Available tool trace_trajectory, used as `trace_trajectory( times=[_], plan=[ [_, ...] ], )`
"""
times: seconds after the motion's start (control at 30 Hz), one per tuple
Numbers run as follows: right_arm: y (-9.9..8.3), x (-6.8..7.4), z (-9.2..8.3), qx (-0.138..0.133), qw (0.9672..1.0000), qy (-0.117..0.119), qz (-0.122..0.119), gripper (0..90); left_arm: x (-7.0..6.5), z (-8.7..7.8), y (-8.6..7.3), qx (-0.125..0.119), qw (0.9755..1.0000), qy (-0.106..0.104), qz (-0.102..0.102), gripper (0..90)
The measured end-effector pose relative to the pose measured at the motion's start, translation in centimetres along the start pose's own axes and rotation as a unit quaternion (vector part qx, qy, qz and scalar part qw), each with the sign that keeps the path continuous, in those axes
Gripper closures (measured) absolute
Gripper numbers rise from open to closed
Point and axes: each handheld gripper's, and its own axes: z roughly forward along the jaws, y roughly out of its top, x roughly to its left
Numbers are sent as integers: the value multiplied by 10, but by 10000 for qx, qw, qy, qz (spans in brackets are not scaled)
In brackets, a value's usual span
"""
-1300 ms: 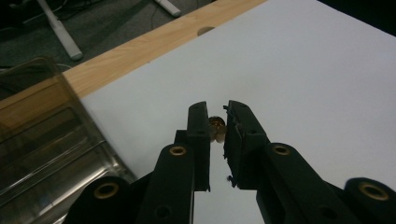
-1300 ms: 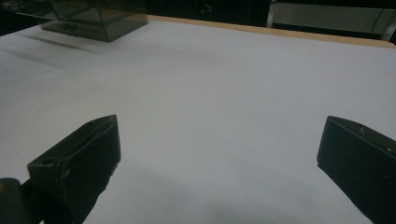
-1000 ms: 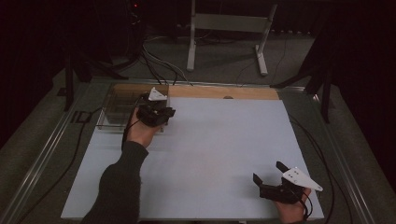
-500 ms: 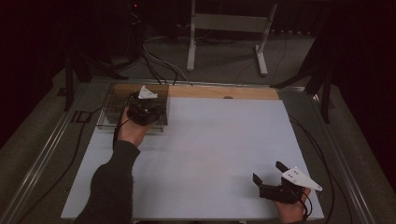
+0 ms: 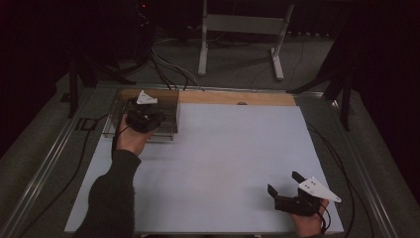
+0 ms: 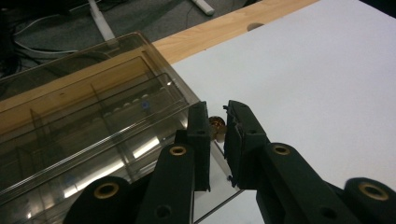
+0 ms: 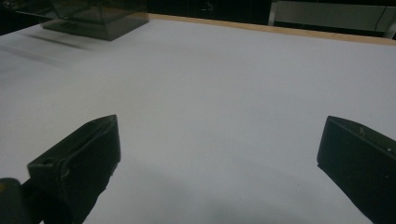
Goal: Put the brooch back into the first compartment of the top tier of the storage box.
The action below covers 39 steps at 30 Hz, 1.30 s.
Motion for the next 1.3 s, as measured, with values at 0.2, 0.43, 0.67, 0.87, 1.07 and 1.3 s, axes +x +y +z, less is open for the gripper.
trace_trajectory(
  times=[0.2,0.43,0.67,0.87,1.07,1.3],
  plan=[
    [0,0,0,4,10000,0,-2,0,7,-5,-3,4,10000,75,-56,812],
    [0,0,0,-3,10000,-4,12,0,15,-10,-6,12,9998,141,-123,812],
    [0,0,0,5,10000,-4,24,0,23,-14,-12,38,9995,228,-202,812],
    [0,0,1,10,10000,-1,26,0,30,-17,-17,79,9992,283,-264,812],
    [0,0,2,19,10000,11,16,0,40,-21,-23,118,9986,396,-339,812],
    [0,0,2,17,10000,15,13,0,52,-26,-27,100,9976,514,-458,812]
  ],
)
